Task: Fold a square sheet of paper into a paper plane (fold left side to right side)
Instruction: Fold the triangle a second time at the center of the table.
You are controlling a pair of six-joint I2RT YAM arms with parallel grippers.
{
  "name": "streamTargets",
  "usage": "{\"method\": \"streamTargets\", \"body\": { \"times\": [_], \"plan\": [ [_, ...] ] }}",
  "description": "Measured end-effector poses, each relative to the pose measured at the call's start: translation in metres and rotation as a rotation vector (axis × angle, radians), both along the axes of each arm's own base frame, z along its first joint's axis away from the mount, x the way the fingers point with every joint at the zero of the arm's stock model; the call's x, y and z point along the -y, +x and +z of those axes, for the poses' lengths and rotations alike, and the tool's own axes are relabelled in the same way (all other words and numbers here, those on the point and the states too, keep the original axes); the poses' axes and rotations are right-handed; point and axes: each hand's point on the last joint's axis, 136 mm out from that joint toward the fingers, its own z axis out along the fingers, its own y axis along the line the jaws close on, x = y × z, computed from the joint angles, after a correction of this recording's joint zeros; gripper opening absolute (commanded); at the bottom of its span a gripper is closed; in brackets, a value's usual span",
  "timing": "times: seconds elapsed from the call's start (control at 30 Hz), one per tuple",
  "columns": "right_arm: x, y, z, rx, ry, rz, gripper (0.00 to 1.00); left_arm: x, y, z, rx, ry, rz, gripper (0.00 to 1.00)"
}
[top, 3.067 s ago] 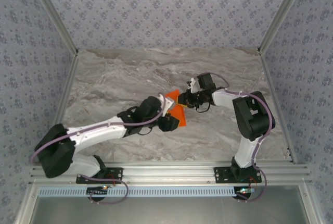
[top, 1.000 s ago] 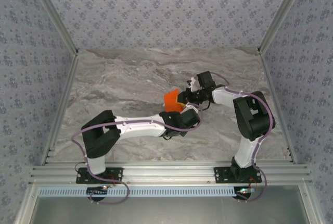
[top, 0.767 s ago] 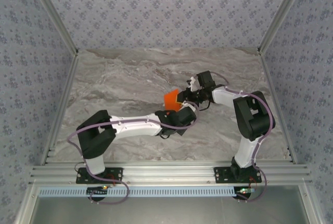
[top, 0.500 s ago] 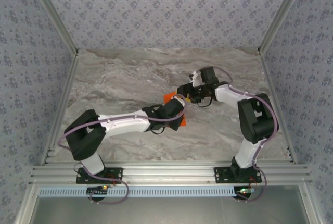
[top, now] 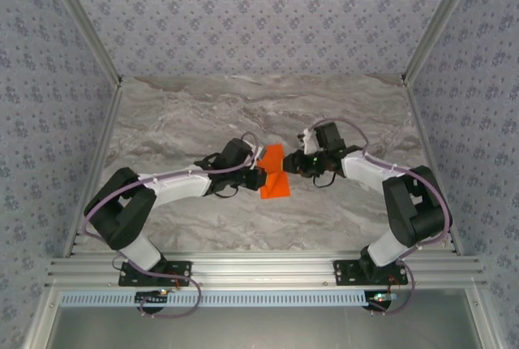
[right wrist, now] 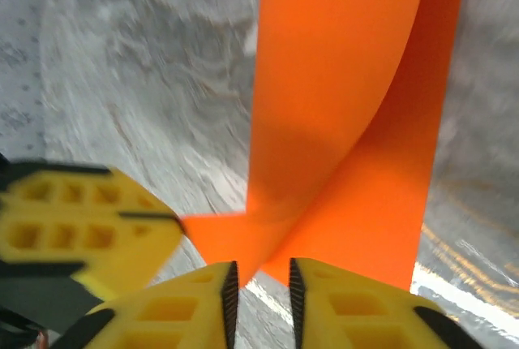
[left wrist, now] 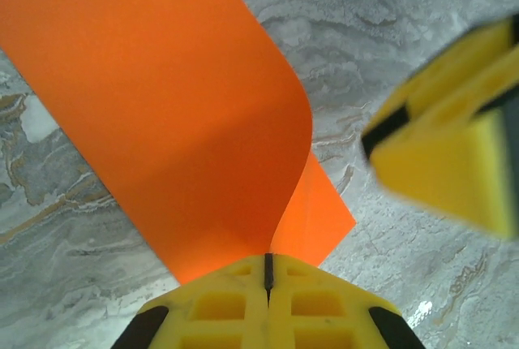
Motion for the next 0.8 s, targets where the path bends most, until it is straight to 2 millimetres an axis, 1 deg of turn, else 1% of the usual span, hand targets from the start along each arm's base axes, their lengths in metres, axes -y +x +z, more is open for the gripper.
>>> {"method": "streamTargets", "body": {
  "times": [0.2,0.3,0.37,0.53,0.7,0.8],
  "plan": [
    [-0.005,-0.012,-0.03,-0.037,-0.089,0.016,0.16,-0.005,0.006,0.0,-0.013,-0.016,0.009,0.0],
    [-0.002,-0.019,-0.045,-0.069,-0.148,0.017,0.16,-0.008,0.008,-0.007,-0.024,0.0,0.014,0.0],
    [0.0,-0.023,-0.052,-0.084,-0.174,0.019,0.16,-0.009,0.008,-0.012,-0.034,0.01,0.015,0.0],
    [0.0,-0.022,-0.052,-0.076,-0.197,0.021,0.16,-0.013,0.01,-0.019,-0.047,0.031,0.018,0.0],
    [0.0,-0.023,-0.052,-0.067,-0.212,0.031,0.16,-0.009,0.02,-0.019,-0.041,0.038,0.016,0.0],
    [0.0,-0.023,-0.052,-0.061,-0.222,0.036,0.16,-0.01,0.024,-0.022,-0.042,0.046,0.021,0.0]
  ]
}}
